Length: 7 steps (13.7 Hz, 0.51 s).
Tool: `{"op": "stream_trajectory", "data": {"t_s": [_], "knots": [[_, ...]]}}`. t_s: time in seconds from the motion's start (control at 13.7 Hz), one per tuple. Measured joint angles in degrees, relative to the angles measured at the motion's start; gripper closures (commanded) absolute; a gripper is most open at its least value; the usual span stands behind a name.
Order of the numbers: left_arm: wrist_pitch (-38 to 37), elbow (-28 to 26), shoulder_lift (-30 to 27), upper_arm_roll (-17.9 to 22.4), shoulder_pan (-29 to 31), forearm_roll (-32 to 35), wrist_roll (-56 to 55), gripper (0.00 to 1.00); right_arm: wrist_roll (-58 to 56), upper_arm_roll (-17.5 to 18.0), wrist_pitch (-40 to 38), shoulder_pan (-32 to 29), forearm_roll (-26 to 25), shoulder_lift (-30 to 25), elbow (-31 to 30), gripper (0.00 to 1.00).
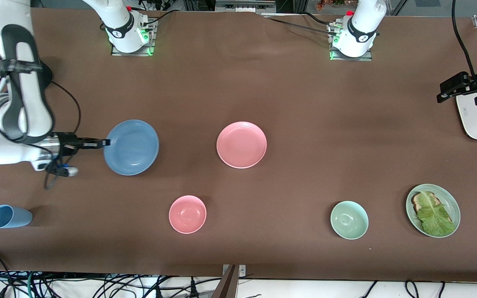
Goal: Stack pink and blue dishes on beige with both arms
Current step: 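Grasp the blue plate rim with the right gripper, then carry the blue plate with the right gripper onto the pink plate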
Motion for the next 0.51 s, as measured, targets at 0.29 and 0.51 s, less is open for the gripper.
{"op": "stream_trajectory", "data": {"t_s": [0.29,0.51], "knots": [[-0.28,0.46,0.12,-0.01,0.15,0.00,0.00,0.00,11.46,0.28,2.69,12.29,0.00,-0.50,1.61,1.00],[-0.40,0.45,0.56,-0.22,0.11,-0.02,0.00,0.00,21.74,0.47,9.97,21.31,0.00,0.33,1.62,1.00]]}}
